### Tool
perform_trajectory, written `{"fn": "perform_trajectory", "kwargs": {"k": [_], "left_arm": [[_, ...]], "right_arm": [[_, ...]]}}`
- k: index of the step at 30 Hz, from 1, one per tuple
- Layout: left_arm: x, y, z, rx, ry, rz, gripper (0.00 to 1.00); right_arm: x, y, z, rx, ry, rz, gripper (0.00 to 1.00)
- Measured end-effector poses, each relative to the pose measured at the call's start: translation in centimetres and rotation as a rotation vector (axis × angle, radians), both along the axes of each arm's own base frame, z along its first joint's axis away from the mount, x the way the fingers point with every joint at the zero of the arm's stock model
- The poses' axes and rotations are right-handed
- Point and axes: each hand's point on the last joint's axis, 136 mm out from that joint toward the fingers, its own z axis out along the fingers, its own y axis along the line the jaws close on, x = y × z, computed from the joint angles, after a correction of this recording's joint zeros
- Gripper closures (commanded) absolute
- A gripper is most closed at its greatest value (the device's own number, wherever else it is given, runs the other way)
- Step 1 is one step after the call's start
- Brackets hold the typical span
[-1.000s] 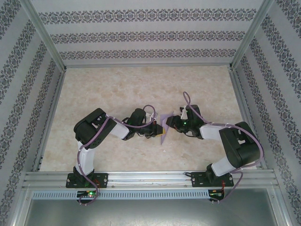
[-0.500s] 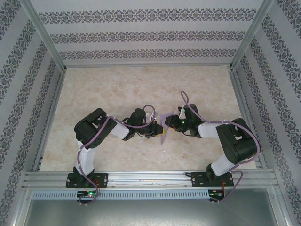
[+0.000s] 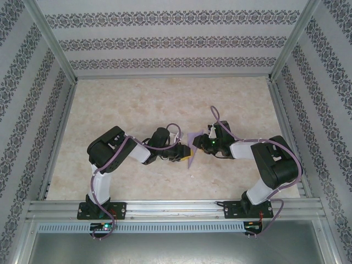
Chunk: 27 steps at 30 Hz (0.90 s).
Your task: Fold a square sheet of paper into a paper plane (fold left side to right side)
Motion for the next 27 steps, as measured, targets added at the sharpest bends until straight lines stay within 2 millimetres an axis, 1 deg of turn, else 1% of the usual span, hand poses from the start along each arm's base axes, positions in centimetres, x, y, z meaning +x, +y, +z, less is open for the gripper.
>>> {"fn": "perform_trajectory", "kwargs": {"k": [2,4,6,9,14,17,27], "left_arm": [[0.5,0.5,0.4,0.006,-0.011,0.012,0.66],[1.1,0.9,0.7,0.009,-0.022,0.028,0.64],[1.5,1.3,0.8,0.012,-0.029,0.041,0.63],[1.7,1.6,0.5,0.027,-0.022,0.045,0.63],[2.3,1.1,0.9,0.024,-0.037,0.041,0.64],[2.7,0.8,1.0,0.021,-0.044,0.04,0.67],[3.0,0.8,0.0,0.058,-0.039,0.035,0.82]], "right_arm": [[0.0,0.0,0.0,0.0,0.0,0.0,0.65],[0.0,0.0,0.0,-0.001,0.001,0.0,0.65],[0.0,0.0,0.0,-0.001,0.001,0.0,0.65],[0.0,0.0,0.0,-0.001,0.001,0.0,0.65],[0.0,0.0,0.0,-0.004,0.005,0.002,0.65],[0.0,0.0,0.0,-0.004,0.006,0.002,0.65],[0.0,0.1,-0.1,-0.013,0.011,0.001,0.65]]}}
